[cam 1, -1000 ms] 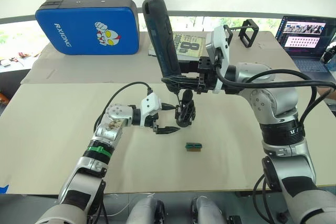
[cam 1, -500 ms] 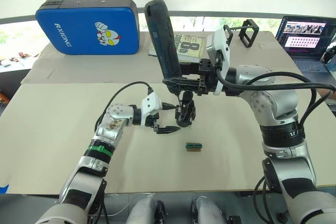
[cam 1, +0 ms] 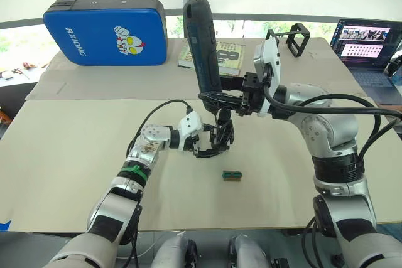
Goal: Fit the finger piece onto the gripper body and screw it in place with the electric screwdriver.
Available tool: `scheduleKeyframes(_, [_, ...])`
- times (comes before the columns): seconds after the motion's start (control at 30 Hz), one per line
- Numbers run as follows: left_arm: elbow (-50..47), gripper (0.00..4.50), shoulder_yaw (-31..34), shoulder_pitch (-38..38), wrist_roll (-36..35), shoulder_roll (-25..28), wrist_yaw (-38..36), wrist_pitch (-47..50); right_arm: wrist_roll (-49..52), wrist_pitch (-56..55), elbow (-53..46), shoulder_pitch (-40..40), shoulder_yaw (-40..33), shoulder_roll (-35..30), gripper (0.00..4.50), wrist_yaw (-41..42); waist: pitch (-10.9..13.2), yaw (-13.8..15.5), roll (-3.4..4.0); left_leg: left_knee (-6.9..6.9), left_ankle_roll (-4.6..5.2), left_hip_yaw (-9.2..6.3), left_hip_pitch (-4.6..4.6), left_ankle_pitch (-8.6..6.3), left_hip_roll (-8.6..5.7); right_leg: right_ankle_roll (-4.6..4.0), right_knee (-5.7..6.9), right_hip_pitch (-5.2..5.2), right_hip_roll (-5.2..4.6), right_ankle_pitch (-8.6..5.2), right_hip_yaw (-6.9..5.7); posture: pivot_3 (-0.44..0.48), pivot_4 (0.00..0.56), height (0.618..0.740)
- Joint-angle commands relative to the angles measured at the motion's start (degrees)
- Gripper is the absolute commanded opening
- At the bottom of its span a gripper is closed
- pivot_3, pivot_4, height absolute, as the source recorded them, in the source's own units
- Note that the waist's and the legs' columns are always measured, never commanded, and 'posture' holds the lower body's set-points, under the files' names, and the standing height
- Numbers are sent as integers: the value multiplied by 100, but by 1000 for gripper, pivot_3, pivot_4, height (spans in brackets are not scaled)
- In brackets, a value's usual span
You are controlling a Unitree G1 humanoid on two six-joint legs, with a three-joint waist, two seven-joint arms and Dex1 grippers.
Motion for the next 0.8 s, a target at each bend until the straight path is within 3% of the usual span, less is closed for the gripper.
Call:
scheduleKeyframes(0.03, [174,4500,6,-182,83,-98,36,-244,124,-311,-243,63,-306,56,1864,-103,0,3,-1,0,0,0,0,0,0,0,0,0,0,0,0,0,150,740])
scheduleKeyframes(0.3, [637,4500,92,-356,133,-312,161,-464,141,-417,-359,329,-398,76,1864,-221,0,1,-1,1,0,-1,0,0,0,1,1,0,0,1,0,0,150,740])
scheduleKeyframes(0.4, [856,3637,103,-430,176,-355,211,-558,158,-534,-414,450,-419,104,1864,-266,0,1,-1,1,0,-1,0,0,-1,1,0,0,-1,1,0,0,150,740])
scheduleKeyframes(0.5, [1007,2313,119,-473,206,-359,142,-607,188,-607,-447,560,-436,127,1864,-294,-1,9,-2,2,1,-1,0,0,0,1,3,1,-1,1,0,0,150,740])
scheduleKeyframes(0.8, [1216,2335,150,-558,253,-307,57,-659,256,-1019,-308,926,-213,105,1864,278,-3,-3,-6,3,1,-1,2,0,0,1,4,2,-2,1,1,0,150,740])
